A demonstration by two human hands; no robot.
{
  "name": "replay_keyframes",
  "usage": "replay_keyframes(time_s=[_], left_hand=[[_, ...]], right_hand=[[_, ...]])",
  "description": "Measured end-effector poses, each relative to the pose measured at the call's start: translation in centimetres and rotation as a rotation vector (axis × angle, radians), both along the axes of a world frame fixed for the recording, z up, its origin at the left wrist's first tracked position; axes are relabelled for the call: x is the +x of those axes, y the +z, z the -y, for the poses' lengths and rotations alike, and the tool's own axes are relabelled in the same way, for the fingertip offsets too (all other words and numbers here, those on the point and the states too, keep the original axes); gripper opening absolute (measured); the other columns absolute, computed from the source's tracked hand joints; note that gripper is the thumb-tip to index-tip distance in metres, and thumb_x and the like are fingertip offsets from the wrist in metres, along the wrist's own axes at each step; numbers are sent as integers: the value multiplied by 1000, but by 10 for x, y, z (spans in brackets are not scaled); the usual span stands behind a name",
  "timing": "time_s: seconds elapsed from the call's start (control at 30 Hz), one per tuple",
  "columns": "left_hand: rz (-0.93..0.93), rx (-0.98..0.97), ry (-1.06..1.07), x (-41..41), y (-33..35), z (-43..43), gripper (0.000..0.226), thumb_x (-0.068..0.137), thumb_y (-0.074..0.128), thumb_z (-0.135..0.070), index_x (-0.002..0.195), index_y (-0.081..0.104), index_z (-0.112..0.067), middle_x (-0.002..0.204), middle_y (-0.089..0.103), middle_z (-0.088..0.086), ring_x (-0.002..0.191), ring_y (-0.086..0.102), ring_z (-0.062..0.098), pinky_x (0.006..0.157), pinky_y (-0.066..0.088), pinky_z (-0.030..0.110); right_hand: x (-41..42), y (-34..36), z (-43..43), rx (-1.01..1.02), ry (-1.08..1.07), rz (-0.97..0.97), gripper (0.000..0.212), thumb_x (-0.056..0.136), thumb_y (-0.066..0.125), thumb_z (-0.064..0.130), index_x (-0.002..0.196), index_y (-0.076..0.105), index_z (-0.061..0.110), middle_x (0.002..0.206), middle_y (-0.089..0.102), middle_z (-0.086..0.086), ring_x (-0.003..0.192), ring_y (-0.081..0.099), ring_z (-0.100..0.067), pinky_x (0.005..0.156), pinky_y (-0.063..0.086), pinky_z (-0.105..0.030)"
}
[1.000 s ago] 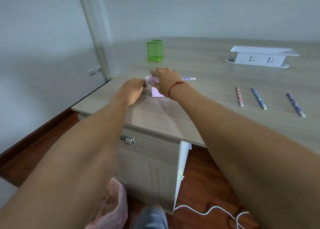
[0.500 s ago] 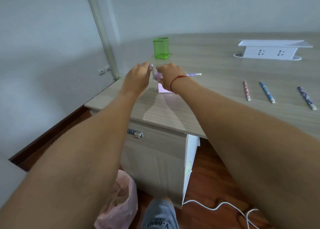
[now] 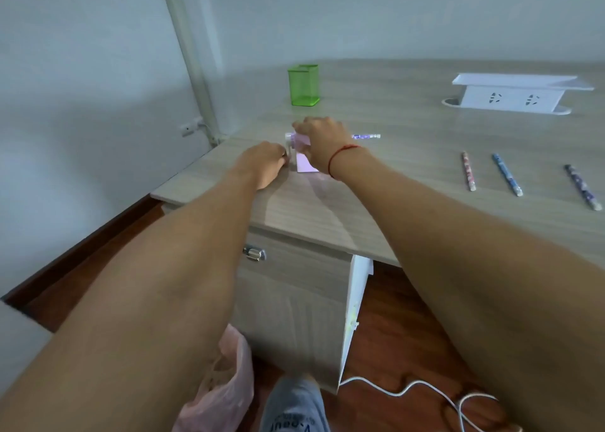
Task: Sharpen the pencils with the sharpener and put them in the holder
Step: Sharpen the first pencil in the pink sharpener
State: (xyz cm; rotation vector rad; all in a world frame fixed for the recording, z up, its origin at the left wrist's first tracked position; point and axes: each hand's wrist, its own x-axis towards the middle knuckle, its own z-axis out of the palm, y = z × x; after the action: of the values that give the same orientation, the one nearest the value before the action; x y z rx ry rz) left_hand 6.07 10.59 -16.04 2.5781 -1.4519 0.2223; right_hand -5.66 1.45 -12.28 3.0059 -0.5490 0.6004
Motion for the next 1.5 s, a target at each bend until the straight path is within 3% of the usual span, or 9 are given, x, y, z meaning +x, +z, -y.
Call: replay_keyframes(time_s=[0.2, 0.4, 0.5, 0.87, 1.03, 1.37, 1.5], left_hand=[[113, -158, -56, 26, 36, 15, 23, 95, 43, -16, 93, 61, -3, 101, 62, 28, 95, 59, 44, 75, 49, 47], [106, -398, -64, -4, 33, -6, 30, 101, 34, -22, 107, 54, 0, 107, 56, 27, 104, 53, 39, 81, 39, 46], [179, -368, -53, -23, 22, -27, 26, 101, 37, -13, 109, 55, 3, 109, 57, 25, 105, 54, 38, 81, 40, 48], [42, -129, -72, -21, -6, -28, 26, 99, 39, -16, 98, 58, 2, 99, 64, 26, 91, 60, 41, 76, 46, 45], [65, -3, 12, -9, -1, -5, 28, 98, 39, -14, 109, 61, 0, 114, 62, 25, 106, 59, 41, 87, 46, 42], [154, -146, 47, 6, 13, 14, 26, 91, 35, 4, 103, 57, 3, 111, 56, 23, 110, 51, 38, 81, 44, 48], [161, -289, -26, 7, 33, 12, 26, 101, 34, -11, 109, 53, 4, 114, 54, 27, 113, 47, 40, 84, 40, 52]], right_hand=[[3, 0, 8, -9, 16, -35, 33, 97, 47, 24, 128, 54, 16, 129, 56, -10, 119, 55, -31, 90, 44, -36], [8, 4, 0, 25, -52, -41, 27, 95, 47, 24, 116, 59, 12, 125, 59, -15, 116, 57, -35, 90, 46, -38], [7, 5, -3, 56, -59, -42, 26, 96, 47, 26, 113, 60, 13, 124, 60, -14, 116, 57, -35, 89, 46, -38], [2, 4, 3, 42, -15, -34, 28, 97, 47, 27, 119, 58, 13, 125, 60, -10, 115, 57, -33, 87, 45, -35], [1, 4, 5, -16, 13, -39, 31, 98, 45, 25, 125, 55, 13, 130, 57, -8, 121, 53, -30, 90, 43, -36], [1, 4, 10, -58, 42, -55, 30, 97, 45, 23, 125, 54, 15, 129, 56, -7, 120, 53, -29, 90, 43, -35], [4, 6, 10, -45, 29, -62, 31, 98, 44, 25, 125, 55, 15, 130, 57, -9, 121, 54, -31, 91, 43, -36]])
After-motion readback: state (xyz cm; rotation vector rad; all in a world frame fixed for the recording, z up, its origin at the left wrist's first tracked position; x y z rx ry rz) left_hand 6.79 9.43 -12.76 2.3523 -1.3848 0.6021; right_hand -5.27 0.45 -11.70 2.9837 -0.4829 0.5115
